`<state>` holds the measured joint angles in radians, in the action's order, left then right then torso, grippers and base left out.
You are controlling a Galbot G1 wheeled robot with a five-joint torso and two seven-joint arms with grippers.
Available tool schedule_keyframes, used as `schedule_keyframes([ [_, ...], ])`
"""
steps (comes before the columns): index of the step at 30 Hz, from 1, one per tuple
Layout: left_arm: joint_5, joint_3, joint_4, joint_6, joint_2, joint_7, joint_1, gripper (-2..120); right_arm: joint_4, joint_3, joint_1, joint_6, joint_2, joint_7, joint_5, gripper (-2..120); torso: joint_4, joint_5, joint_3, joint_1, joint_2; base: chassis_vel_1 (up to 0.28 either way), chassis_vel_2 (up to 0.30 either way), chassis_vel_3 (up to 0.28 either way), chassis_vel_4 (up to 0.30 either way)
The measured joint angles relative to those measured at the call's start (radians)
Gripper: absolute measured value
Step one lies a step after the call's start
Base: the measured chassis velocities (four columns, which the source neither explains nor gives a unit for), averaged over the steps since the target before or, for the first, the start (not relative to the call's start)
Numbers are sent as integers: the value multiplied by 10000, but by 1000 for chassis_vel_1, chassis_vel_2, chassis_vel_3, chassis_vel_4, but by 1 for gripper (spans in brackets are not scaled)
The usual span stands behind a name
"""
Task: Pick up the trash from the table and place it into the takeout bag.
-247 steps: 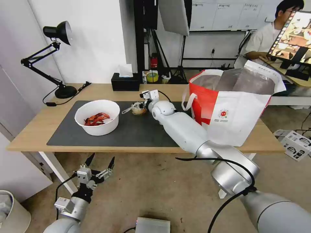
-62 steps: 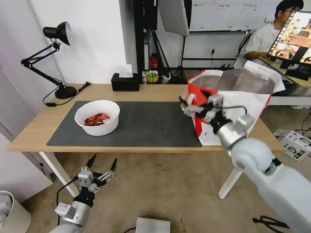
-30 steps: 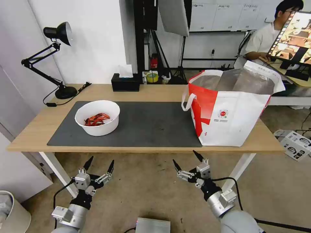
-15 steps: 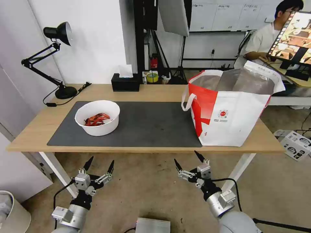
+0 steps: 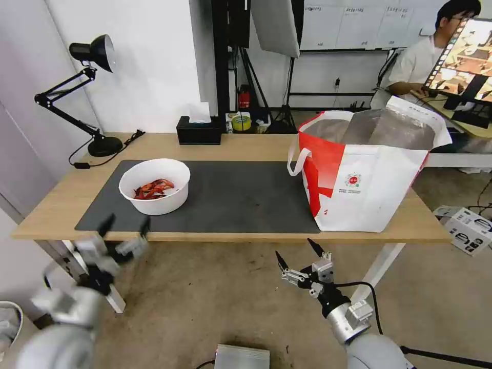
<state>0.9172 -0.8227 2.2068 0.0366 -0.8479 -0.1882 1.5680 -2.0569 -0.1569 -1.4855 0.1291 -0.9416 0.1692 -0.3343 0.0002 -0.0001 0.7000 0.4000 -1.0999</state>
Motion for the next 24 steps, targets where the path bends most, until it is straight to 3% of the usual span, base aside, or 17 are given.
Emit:
schedule_keyframes([
  [1,712,-90,-46,440,573,-438,-323,100,0,0,0,0,0,-1,-1,100,-1,-1,0,-1,0,0,0,0,0],
  [2,712,-90,-46,440,573,-438,-323,100,0,0,0,0,0,-1,-1,100,-1,-1,0,-1,0,0,0,0,0],
  [4,2353,-124,-467,1376,1740,-1072,-1108,100,-1,0,1,-2,2,-1,-3,100,-4,-2,1,1,0,0,0,0,0],
  [5,2353,-124,-467,1376,1740,-1072,-1108,100,-1,0,1,-2,2,-1,-3,100,-4,-2,1,1,0,0,0,0,0],
  [8,4178,74,-988,2591,2690,-1576,-2249,100,-3,0,3,-5,4,-2,-6,100,-3,-1,1,1,0,0,0,0,0],
  [9,4178,74,-988,2591,2690,-1576,-2249,100,-3,0,3,-5,4,-2,-6,100,-3,-1,1,1,0,0,0,0,0],
  [12,5085,294,-1578,3644,3154,-1782,-2966,100,-4,0,4,-8,4,-3,-6,100,-4,-1,1,2,0,0,0,0,0],
  [16,5759,624,-2306,4437,3541,-1770,-3534,100,-8,0,7,-10,5,-3,-7,100,-1,-1,1,1,0,0,0,0,0],
  [20,6046,958,-2724,4877,3714,-1693,-3956,100,-9,0,7,-12,5,-5,-7,100,-1,0,0,1,0,0,0,0,0],
  [23,6466,2171,-3520,5491,3786,-1478,-5278,100,-11,0,8,-13,5,-4,-8,100,-1,0,1,1,0,0,0,0,0],
  [24,6466,2171,-3520,5491,3786,-1478,-5278,100,-11,0,8,-13,5,-4,-8,100,-1,0,1,1,0,0,0,0,0],
])
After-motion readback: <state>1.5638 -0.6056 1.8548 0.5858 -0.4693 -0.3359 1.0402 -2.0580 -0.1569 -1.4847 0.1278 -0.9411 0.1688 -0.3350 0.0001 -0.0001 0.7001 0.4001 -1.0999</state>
